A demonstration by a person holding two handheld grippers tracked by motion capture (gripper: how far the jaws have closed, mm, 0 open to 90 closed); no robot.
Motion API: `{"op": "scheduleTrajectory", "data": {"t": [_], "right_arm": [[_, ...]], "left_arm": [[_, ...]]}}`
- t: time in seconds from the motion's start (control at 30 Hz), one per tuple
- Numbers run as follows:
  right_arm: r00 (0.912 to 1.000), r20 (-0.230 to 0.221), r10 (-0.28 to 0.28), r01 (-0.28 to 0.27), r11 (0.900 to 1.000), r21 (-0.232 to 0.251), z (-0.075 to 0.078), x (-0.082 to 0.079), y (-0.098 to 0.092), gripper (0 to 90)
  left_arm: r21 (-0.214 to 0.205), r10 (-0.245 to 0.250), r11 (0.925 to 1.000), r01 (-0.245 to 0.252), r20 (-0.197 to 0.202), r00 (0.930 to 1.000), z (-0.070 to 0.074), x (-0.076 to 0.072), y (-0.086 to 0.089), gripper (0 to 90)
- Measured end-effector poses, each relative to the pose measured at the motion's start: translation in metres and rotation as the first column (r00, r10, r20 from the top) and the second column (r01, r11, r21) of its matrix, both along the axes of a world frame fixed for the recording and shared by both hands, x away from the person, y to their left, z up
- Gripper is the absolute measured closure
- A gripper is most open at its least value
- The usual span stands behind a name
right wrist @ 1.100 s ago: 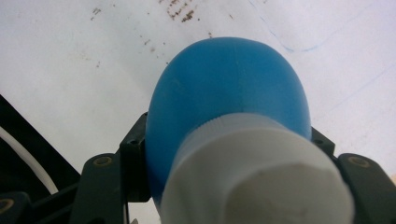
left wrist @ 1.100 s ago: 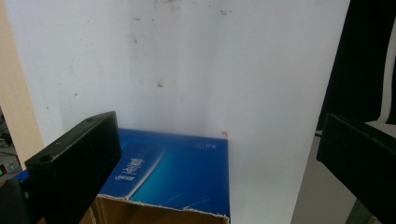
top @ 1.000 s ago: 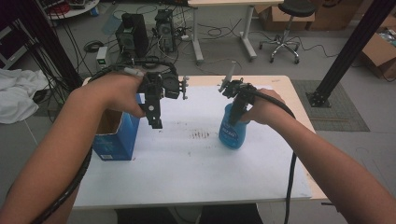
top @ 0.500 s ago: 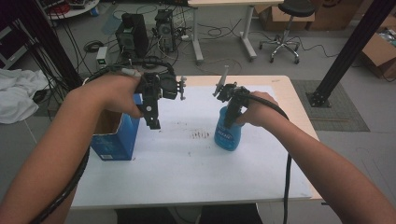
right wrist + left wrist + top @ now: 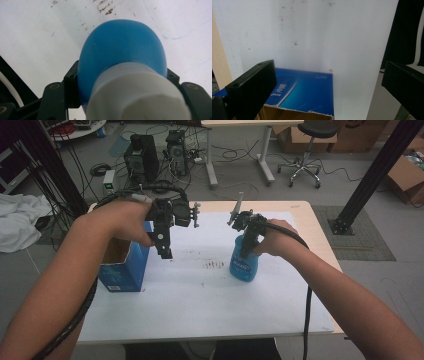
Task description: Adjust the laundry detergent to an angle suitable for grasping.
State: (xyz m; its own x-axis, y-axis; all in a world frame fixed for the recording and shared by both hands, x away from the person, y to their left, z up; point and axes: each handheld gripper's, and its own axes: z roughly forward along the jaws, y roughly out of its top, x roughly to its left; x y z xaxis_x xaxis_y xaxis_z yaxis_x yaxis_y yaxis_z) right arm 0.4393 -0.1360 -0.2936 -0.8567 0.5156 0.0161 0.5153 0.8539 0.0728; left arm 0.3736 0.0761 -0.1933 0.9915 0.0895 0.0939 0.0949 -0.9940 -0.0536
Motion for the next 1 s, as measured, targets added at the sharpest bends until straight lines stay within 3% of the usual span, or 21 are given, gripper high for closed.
{"op": "scheduleTrajectory", "data": {"t": [0.37, 1.0], "right_arm": [[0.9994, -0.019, 0.027, -0.027, 0.9995, 0.014, 0.000, -0.002, 0.000, 37.1], [0.9990, 0.017, 0.040, -0.041, 0.9981, 0.046, 0.014, -0.002, -0.006, 23.7]], "left_arm": [[-0.007, -0.002, 1.0000, 0.002, 0.001, 1.0000, 0.001, -0.001, 0.000, 0.1], [-0.011, 0.003, 0.9999, -0.003, 0.002, 1.0000, 0.001, 0.002, 0.003, 0.1]]}}
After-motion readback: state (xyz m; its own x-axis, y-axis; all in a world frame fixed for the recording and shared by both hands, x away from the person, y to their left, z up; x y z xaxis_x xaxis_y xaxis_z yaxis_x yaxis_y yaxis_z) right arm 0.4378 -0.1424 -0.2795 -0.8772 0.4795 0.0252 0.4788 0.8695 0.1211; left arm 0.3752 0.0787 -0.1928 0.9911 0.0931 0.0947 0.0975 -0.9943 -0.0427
